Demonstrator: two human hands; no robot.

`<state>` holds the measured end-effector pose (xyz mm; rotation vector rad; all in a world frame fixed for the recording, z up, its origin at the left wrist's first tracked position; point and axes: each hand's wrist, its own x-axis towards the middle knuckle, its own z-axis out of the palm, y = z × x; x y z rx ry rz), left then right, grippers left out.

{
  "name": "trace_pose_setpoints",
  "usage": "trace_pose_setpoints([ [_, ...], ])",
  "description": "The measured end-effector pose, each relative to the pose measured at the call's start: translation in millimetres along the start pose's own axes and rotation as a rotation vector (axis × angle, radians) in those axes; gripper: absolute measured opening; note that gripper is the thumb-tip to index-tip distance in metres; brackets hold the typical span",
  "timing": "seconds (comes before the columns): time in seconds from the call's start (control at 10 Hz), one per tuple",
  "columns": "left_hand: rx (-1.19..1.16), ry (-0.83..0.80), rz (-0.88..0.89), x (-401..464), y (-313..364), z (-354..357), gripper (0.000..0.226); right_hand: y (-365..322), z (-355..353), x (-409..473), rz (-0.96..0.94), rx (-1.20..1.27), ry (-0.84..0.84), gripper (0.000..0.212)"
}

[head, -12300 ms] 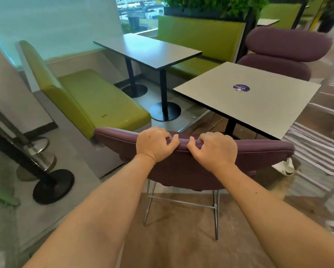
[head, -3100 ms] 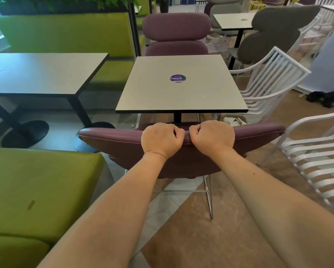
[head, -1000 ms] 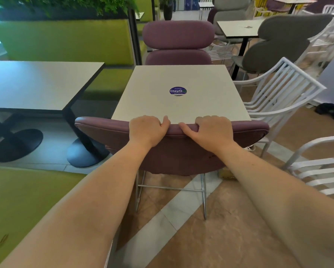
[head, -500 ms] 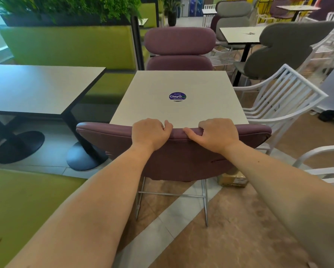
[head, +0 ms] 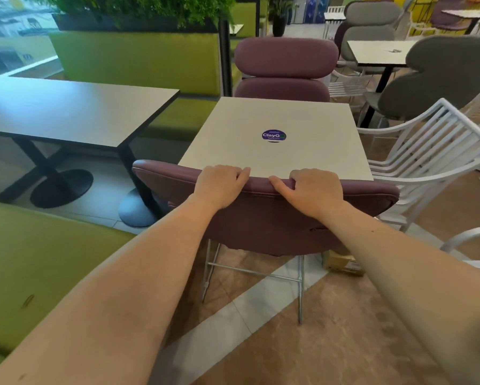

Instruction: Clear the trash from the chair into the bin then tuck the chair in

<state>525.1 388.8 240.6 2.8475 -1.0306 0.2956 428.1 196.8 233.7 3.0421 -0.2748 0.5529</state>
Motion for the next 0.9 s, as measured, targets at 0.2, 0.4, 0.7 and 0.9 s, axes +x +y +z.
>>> trace_pose_setpoints([
  [0.2, -0.068, 0.017, -0.029, -17, -19, -4, 0.044, -24, 4, 9, -0.032, 0.065, -0.059, 0.057],
  [0.4, -0.035, 0.028, -0.213, -34, -63, -19, 0.042, -84, 6, 33, -0.141, 0.226, -0.216, 0.05],
  [0.7, -0.018, -0.102, -0.482, -63, -146, -43, 0.046, -176, 9, 81, -0.313, 0.331, -0.401, 0.047],
  [0.9, 0.006, -0.152, -0.72, -84, -205, -76, 0.061, -240, -17, 127, -0.541, 0.402, -0.493, 0.051],
])
